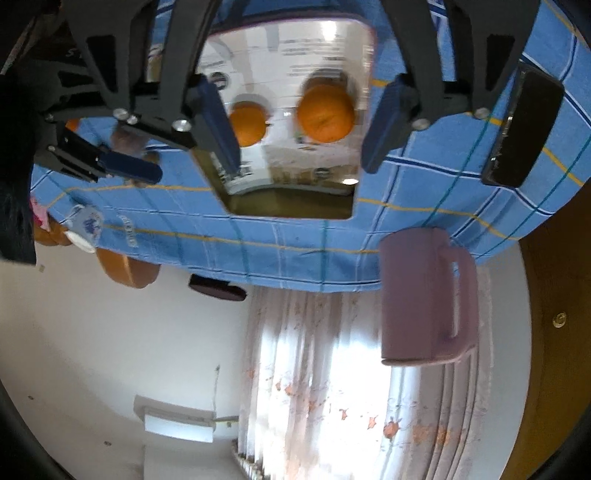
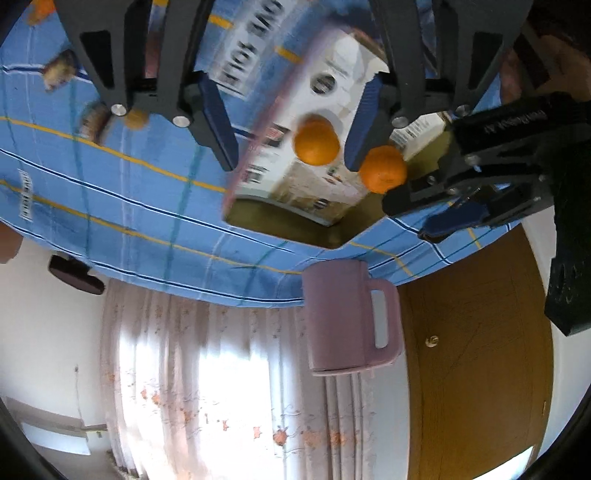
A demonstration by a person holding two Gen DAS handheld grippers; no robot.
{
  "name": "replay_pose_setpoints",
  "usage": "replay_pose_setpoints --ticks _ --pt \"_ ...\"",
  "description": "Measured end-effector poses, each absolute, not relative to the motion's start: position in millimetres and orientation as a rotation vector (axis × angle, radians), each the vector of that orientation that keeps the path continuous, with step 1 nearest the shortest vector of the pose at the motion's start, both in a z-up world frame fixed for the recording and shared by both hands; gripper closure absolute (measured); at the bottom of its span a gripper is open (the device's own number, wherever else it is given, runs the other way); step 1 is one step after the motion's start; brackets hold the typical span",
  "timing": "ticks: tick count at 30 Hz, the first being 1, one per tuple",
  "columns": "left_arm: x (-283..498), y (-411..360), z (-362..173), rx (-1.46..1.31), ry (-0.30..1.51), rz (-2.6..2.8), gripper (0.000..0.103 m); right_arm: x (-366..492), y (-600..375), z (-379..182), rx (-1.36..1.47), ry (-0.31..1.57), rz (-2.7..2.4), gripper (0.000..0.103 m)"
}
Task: Organize fruits
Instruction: 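Grasp a dark mangosteen with the left gripper while the right gripper grasps an orange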
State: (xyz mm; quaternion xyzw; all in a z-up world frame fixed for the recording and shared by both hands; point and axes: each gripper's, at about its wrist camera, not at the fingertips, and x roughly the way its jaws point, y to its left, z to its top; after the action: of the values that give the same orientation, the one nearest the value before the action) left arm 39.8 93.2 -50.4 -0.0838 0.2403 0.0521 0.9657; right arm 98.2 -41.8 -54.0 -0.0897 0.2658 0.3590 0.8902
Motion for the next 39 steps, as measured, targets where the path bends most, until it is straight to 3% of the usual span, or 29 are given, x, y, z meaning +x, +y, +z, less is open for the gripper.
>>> replay_pose_setpoints --ticks 5,12,17,20,22,24,30,33,36,39 --pt "31 53 -44 -0.141 0.461 0.003 0.019 82 -102 -58 -0.213 0.531 0.623 0.04" --pt "36 -32 -55 -0.026 0.515 -0.174 0.019 71 -207 -76 -0.158 0.57 0.349 0.04" --pt "42 -74 -66 0.051 0.572 -0.256 0.019 75 -227 -85 -0.136 0.612 0.302 0.04" --pt "49 -84 -77 0.058 0.632 -0.297 0.027 78 -227 -88 -0.136 0.625 0.309 0.04" --pt "54 -84 -84 0.049 0.674 -0.308 0.043 73 -227 -89 -0.153 0.618 0.316 0.04" --pt "59 -83 -90 0.038 0.711 -0.325 0.047 75 -224 -91 -0.17 0.637 0.326 0.047" --pt "63 -89 -95 0.043 0.752 -0.361 0.049 83 -214 -99 -0.231 0.707 0.323 0.052" --pt "58 -90 -97 0.05 0.761 -0.382 0.061 84 -215 -100 -0.234 0.716 0.31 0.057" --pt "57 -91 -97 0.061 0.755 -0.383 0.062 85 -217 -100 -0.225 0.716 0.303 0.066" --pt "57 -88 -96 0.037 0.746 -0.392 0.062 83 -218 -99 -0.214 0.7 0.316 0.068"
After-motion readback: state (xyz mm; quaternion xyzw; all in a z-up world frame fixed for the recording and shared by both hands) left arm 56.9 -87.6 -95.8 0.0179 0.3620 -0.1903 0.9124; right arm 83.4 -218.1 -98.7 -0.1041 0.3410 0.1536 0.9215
